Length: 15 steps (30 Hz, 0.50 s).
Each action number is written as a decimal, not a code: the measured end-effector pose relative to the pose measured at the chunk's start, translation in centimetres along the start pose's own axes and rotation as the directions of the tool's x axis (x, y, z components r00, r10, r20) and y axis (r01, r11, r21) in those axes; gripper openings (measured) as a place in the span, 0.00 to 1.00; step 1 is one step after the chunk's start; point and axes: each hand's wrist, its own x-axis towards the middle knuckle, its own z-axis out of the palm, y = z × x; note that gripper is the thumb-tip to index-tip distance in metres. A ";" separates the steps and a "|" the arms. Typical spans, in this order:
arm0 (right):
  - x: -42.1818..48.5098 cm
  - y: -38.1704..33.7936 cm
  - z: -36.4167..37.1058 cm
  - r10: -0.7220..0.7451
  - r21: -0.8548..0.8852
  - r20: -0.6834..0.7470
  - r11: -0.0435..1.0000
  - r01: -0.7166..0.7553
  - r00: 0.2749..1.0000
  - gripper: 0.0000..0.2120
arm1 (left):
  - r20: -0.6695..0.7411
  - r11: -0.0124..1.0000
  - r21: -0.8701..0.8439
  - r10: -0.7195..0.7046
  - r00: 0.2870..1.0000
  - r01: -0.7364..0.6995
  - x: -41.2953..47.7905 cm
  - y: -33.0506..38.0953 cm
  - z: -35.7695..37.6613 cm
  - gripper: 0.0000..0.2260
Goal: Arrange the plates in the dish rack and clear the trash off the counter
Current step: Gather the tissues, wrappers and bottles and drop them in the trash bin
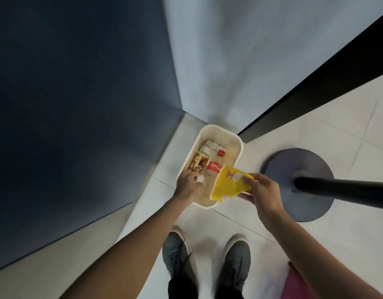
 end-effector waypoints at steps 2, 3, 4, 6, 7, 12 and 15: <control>1.9 -0.4 1.3 0.020 0.018 -0.006 1.000 -0.020 1.000 0.06 | -0.013 0.997 -0.015 0.071 0.997 -0.071 -0.2 -0.1 0.2 0.17; 2.5 -0.6 1.9 0.053 0.057 -0.015 0.997 -0.052 0.998 0.05 | -0.027 0.990 -0.095 0.101 0.995 -0.103 -0.5 0.0 0.2 0.17; 3.1 -0.9 2.6 0.093 0.104 -0.026 0.991 -0.090 0.995 0.05 | -0.053 0.971 -0.207 0.114 0.992 -0.122 -1.1 0.0 0.0 0.17; 4.1 -1.4 4.0 0.158 0.170 -0.049 0.974 -0.148 0.986 0.03 | -0.119 0.908 -0.395 0.102 0.988 -0.141 -2.2 0.0 -0.6 0.15; 4.6 -1.6 4.7 0.177 0.178 -0.063 0.970 -0.163 0.982 0.03 | -0.146 0.885 -0.443 0.087 0.985 -0.144 -2.5 -0.2 -0.8 0.16; 7.5 -1.8 7.2 0.180 0.142 -0.141 0.977 -0.161 0.973 0.02 | -0.111 0.785 -0.619 -0.043 0.993 -0.035 -3.6 -1.7 -1.4 0.16; 9.2 -1.9 8.2 0.165 0.109 -0.188 0.983 -0.146 0.968 0.03 | -0.028 0.767 -0.641 -0.058 0.998 0.027 -4.1 -1.8 -1.6 0.15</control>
